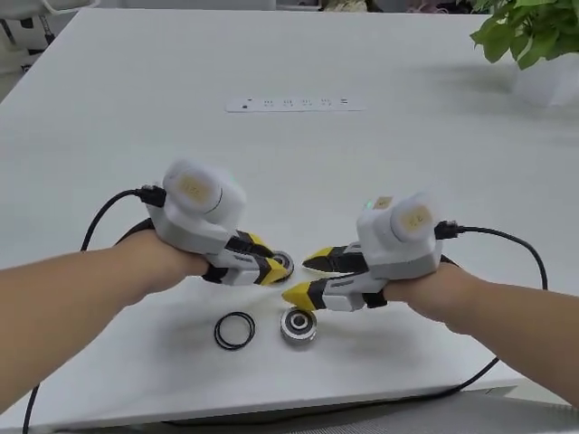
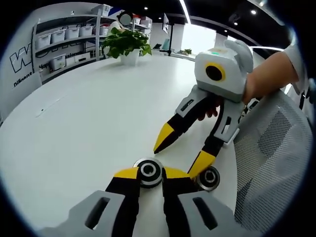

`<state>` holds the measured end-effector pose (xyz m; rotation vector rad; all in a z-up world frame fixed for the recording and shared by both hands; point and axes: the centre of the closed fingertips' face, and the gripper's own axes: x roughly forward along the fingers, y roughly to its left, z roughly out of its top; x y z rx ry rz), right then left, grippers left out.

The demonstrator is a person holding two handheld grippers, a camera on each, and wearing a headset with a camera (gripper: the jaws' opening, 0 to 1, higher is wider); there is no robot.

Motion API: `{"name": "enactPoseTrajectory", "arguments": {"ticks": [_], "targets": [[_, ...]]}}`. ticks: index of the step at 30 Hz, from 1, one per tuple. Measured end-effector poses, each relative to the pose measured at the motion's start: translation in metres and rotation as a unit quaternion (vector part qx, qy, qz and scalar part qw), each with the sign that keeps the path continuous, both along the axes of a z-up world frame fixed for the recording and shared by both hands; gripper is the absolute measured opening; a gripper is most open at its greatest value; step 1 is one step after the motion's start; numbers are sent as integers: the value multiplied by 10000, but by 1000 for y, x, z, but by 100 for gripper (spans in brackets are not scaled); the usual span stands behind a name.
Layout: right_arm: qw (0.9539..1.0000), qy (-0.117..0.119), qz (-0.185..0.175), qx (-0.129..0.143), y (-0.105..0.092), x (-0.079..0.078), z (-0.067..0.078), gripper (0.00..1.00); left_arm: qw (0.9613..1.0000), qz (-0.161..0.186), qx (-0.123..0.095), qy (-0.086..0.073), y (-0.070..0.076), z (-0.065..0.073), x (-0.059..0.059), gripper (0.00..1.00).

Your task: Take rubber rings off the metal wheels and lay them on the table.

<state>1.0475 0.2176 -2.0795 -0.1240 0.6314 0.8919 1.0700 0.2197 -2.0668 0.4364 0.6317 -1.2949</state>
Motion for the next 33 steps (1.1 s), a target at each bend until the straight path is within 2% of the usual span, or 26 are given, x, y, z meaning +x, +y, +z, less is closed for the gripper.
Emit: {"name": "enactPoseTrajectory", "arguments": {"ticks": [5,7,12,19,24,33], "targets": [[10000,-24,-18,-15,1,2,0,36,9997,-124,85,-170,0,-1,-3,13],[10000,-42,-36,-37,1,5,0,36,9996,-111,109,-234,1,-1,1,12],[9999,-78,-95,-45,3,11,1,36,9998,-11,76,-160,2,-1,3,9],[9998,-142,-90,-87,11,17,0,35,9996,-78,101,-267,3,-2,2,9],[9997,-185,-113,-134,15,20,-3,34,9996,-36,79,-283,2,-1,2,8],[9994,-208,-215,-189,11,21,-6,25,9995,21,50,-295,2,0,1,8]]}}
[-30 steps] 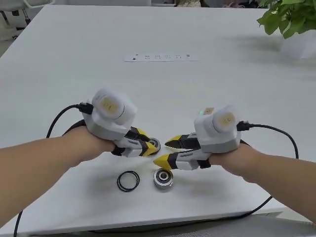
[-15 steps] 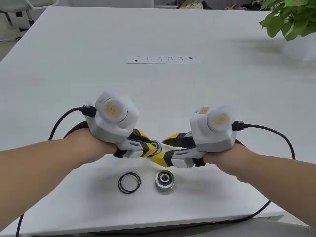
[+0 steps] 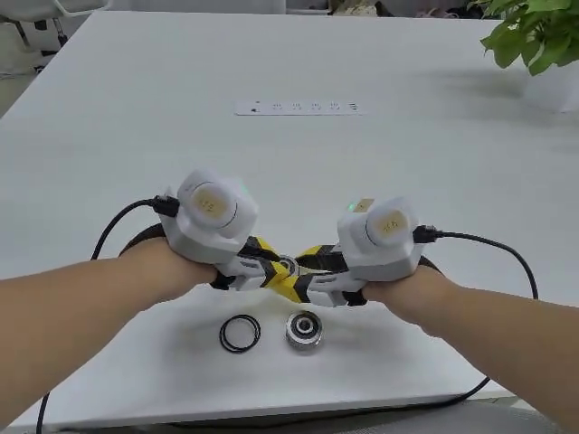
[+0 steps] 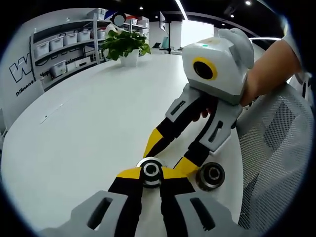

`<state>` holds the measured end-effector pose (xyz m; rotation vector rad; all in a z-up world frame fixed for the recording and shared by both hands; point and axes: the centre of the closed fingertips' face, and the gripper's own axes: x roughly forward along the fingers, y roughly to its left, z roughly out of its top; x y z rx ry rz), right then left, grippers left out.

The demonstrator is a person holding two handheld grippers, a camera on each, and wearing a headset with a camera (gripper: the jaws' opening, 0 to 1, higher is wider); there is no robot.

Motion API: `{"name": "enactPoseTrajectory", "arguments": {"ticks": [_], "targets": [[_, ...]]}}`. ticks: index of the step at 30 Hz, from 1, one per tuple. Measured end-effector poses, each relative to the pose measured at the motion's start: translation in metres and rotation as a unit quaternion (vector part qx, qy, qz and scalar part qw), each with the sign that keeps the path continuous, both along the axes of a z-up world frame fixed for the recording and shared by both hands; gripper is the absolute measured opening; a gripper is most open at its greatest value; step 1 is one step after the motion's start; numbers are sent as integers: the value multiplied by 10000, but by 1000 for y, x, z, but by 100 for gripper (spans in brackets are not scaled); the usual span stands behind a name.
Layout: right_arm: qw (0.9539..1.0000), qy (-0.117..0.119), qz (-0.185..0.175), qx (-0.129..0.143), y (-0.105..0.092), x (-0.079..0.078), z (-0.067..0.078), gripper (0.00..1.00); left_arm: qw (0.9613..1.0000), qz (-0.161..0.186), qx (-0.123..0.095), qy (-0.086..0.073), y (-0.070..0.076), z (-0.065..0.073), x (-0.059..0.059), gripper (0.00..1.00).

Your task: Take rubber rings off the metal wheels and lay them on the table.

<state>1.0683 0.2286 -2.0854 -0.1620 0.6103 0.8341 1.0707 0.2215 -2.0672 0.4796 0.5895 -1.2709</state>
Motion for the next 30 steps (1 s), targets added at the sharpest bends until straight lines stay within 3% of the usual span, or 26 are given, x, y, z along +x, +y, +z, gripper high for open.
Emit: {"name": "enactPoseTrajectory", "arguments": {"ticks": [17,30], "targets": [[10000,60,-14,47,-6,-6,4,20,10000,79,-22,2,-1,1,-1,8],[9999,145,23,-18,-10,-10,2,9,10000,88,-26,6,0,-1,1,8]]}}
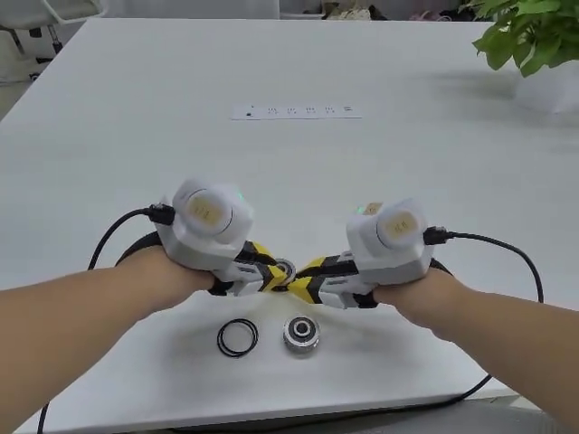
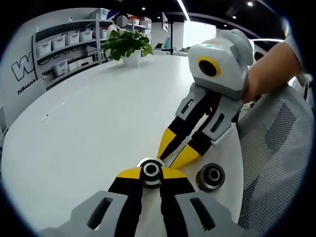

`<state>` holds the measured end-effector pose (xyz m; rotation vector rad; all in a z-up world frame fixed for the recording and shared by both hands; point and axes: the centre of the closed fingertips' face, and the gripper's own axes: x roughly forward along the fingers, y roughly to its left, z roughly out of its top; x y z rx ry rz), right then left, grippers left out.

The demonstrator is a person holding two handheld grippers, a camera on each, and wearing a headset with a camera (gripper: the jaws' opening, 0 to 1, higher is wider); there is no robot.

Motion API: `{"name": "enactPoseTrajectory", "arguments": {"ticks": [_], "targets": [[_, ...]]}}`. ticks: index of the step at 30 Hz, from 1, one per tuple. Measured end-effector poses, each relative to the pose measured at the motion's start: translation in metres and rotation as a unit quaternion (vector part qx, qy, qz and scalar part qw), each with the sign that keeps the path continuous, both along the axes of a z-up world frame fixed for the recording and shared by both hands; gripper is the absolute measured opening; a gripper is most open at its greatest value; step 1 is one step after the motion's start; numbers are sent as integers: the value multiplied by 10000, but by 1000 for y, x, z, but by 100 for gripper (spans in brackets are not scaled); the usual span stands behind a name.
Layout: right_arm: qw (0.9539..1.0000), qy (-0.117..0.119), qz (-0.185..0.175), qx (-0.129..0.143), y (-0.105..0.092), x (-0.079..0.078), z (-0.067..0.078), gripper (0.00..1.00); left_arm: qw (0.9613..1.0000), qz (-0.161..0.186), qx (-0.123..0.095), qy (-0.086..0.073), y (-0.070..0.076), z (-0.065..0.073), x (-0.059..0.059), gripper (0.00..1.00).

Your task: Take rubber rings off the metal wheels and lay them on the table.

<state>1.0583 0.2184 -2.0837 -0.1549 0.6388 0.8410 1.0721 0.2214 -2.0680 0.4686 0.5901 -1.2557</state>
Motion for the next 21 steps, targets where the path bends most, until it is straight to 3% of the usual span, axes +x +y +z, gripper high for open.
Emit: {"name": "enactPoseTrajectory", "arguments": {"ticks": [21], "targets": [[9997,106,-215,27,-6,4,-2,0,10000,57,-14,-20,0,-1,2,8]]}}
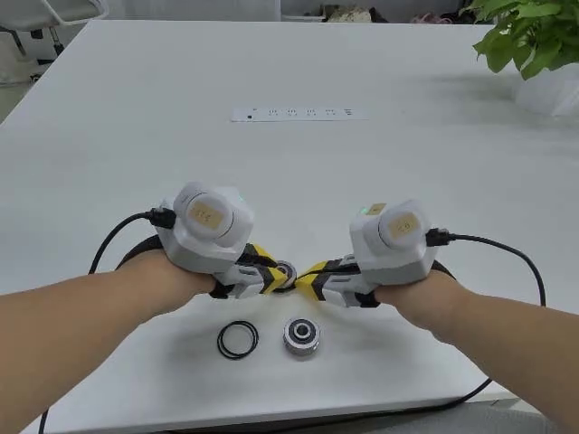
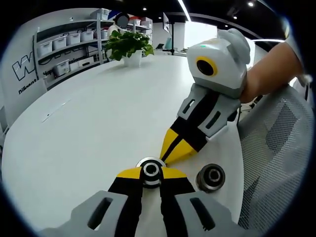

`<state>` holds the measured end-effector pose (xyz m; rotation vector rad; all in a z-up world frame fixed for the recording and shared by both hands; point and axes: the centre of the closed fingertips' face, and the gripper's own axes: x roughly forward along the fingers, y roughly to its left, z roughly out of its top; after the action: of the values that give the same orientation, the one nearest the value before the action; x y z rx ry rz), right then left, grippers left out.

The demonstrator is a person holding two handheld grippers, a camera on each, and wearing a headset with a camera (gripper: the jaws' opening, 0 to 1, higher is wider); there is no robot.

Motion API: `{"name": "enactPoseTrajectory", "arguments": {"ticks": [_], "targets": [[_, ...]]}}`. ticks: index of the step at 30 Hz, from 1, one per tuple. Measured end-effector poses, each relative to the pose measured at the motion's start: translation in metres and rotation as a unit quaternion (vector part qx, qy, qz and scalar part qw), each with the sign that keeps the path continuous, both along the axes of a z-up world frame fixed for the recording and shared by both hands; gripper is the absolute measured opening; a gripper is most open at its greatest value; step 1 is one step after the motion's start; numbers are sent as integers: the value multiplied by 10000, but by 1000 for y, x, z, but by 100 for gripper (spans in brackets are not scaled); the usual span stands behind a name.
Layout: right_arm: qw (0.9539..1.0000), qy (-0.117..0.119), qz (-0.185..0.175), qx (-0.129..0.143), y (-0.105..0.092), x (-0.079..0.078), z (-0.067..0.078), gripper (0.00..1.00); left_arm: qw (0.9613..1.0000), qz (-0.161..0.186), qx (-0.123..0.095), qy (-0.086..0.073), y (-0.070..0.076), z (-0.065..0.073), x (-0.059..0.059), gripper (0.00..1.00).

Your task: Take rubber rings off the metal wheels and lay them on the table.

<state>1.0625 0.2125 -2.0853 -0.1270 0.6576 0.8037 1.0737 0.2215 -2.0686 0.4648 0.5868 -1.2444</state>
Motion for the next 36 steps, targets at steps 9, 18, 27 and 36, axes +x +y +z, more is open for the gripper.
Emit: {"name": "enactPoseTrajectory", "arguments": {"ticks": [9,18,27,36], "targets": [[9999,11,-125,-43,-2,2,0,0,10000,75,-4,1,0,0,0,8],[9959,482,-521,557,-5,1,4,0,9999,92,60,-26,0,0,-1,8],[9848,807,-970,1192,-7,4,11,0,9999,139,67,-49,-1,-1,-1,8],[9827,816,-999,1329,-3,4,14,0,9998,157,95,-96,-1,0,-1,8]]}}
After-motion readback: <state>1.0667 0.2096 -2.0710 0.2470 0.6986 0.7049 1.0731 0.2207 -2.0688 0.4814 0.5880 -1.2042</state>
